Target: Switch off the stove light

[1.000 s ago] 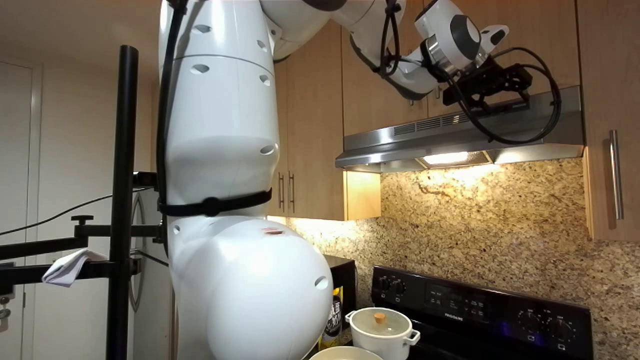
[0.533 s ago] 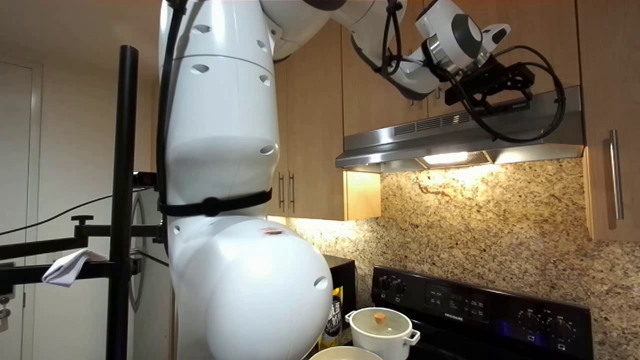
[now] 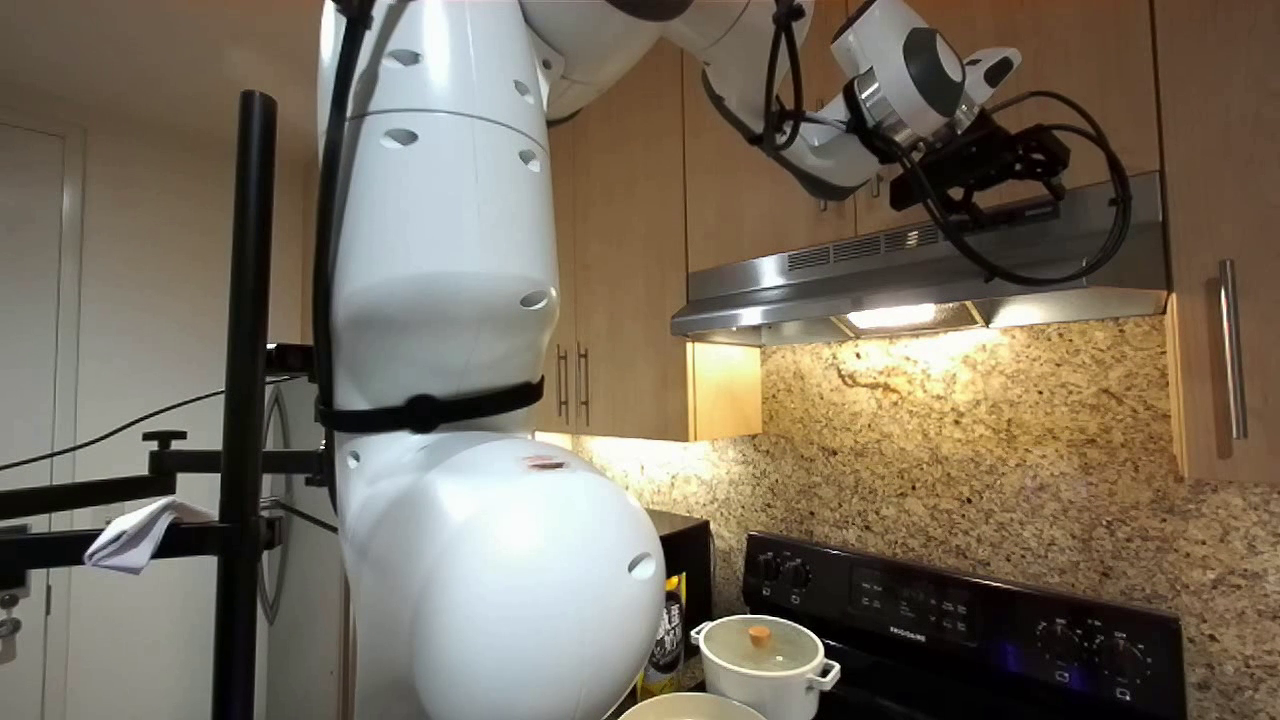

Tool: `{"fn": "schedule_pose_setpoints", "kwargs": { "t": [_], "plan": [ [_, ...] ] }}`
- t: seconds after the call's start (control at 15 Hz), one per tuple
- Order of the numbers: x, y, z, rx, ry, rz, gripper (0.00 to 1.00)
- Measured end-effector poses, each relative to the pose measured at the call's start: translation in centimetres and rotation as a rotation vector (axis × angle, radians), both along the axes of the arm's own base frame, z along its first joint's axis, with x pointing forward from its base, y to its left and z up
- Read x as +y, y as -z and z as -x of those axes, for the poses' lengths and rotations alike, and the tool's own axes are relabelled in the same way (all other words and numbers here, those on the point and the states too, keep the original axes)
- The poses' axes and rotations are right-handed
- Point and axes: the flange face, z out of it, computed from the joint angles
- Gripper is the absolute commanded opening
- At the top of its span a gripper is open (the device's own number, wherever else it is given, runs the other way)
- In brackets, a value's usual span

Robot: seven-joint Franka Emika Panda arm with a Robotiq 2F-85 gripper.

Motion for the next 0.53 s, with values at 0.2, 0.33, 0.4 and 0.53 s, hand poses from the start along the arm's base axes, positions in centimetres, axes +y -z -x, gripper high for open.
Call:
{"fn": "schedule_pose_setpoints", "kwargs": {
  "t": [0.2,0.33,0.4,0.53],
  "plan": [
    [0.0,0.0,0.0,0.000,-0.001,0.000,1.00],
    [0.3,-0.3,0.2,-0.006,-0.005,0.003,1.00],
    [0.5,-0.4,0.2,-0.009,-0.005,0.003,1.00],
    [1.2,-0.6,0.1,-0.018,-0.003,-0.012,1.00]
  ]
}}
